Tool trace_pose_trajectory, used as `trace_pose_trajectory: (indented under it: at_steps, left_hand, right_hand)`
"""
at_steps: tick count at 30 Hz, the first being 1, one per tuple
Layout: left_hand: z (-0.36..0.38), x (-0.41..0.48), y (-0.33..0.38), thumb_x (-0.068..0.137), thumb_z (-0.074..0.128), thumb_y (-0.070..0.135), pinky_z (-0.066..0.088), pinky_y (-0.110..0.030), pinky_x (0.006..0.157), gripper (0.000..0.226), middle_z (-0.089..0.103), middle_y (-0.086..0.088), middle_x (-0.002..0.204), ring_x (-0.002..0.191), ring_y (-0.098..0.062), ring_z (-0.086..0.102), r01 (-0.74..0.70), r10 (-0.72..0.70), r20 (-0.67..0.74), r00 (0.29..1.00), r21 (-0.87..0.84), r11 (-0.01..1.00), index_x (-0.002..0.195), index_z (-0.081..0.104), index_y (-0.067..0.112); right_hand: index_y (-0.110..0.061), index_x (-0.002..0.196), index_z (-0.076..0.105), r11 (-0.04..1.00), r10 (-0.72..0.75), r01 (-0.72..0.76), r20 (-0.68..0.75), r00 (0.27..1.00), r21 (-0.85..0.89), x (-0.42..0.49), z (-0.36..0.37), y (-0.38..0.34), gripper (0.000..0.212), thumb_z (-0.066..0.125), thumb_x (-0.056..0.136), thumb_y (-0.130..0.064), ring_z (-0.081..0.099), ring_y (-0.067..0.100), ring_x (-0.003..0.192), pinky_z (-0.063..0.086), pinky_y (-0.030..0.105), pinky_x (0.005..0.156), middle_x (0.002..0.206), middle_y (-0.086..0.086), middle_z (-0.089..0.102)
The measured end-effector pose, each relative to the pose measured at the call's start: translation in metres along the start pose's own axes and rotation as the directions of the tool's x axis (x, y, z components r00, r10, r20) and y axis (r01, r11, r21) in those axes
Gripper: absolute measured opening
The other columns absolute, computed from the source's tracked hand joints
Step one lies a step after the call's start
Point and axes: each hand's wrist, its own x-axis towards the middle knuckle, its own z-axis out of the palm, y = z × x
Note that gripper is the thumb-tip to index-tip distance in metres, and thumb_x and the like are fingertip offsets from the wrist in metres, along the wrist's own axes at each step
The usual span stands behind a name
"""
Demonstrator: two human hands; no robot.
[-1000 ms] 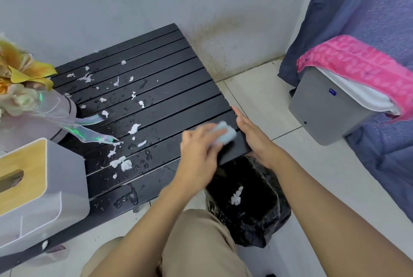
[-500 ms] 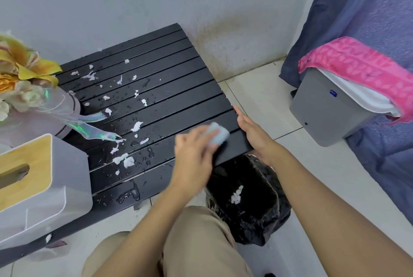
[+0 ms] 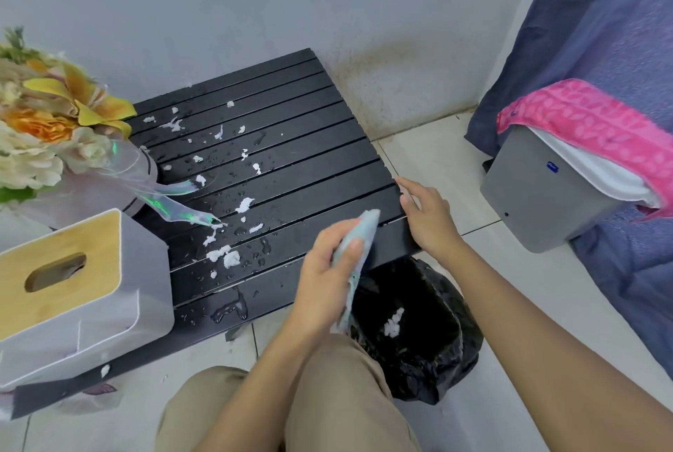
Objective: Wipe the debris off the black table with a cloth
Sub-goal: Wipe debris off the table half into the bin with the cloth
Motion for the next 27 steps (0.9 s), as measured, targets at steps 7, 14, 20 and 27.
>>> trace_pose_trajectory:
  at_steps: [7, 14, 20, 27]
  left_hand:
    - [-0.044, 0.022, 0.027, 0.100, 0.046, 0.016, 0.055, -0.043, 0.085, 0.027, 0.067, -0.018, 0.115, 0.096, -0.027, 0.067, 0.198, -0.241, 0.014, 0.970, -0.623, 0.757, 0.123, 0.054, 0.005]
    - [-0.061, 0.050, 0.030, 0.077, 0.079, 0.024, 0.054, -0.052, 0.089, 0.041, 0.068, -0.018, 0.107, 0.099, -0.036, 0.067, 0.062, -0.142, -0.203, 0.969, -0.355, 0.933, 0.109, 0.060, 0.007]
    - [-0.098, 0.115, 0.040, 0.093, 0.062, 0.014, 0.058, -0.042, 0.077, 0.020, 0.073, -0.005, 0.082, 0.076, -0.022, 0.070, 0.060, -0.118, -0.235, 0.965, -0.238, 0.969, 0.107, 0.063, 0.000]
    - [-0.132, 0.207, 0.056, 0.096, 0.053, 0.034, 0.045, -0.036, 0.102, 0.039, 0.058, 0.003, 0.129, 0.115, -0.013, 0.056, 0.026, 0.105, -0.372, 0.922, 0.331, 0.943, 0.131, 0.055, 0.017]
  right_hand:
    - [-0.028, 0.123, 0.066, 0.924, -0.059, -0.085, 0.357, 0.932, 0.374, -0.018, 0.013, -0.076, 0.046, 0.047, 0.094, -0.059, 0.052, 0.000, 0.121, 0.036, 0.022, 0.100, 0.123, -0.015, 0.065]
    - [-0.005, 0.090, 0.065, 0.905, -0.073, -0.003, 0.162, 0.984, 0.426, 0.000, 0.047, -0.098, 0.022, 0.073, 0.086, -0.024, 0.064, 0.011, 0.075, 0.053, 0.026, 0.069, 0.093, 0.014, 0.072]
    - [-0.009, 0.083, 0.065, 0.894, -0.117, 0.073, 0.073, 0.990, 0.442, 0.047, 0.067, -0.116, 0.025, 0.071, 0.088, -0.033, 0.061, 0.008, 0.074, 0.050, 0.024, 0.070, 0.083, 0.006, 0.070]
    - [-0.019, 0.089, 0.061, 0.956, -0.145, 0.186, -0.187, 0.972, 0.225, 0.131, 0.080, -0.118, 0.014, 0.056, 0.096, -0.029, 0.057, 0.004, 0.080, 0.043, 0.022, 0.073, 0.086, -0.010, 0.063]
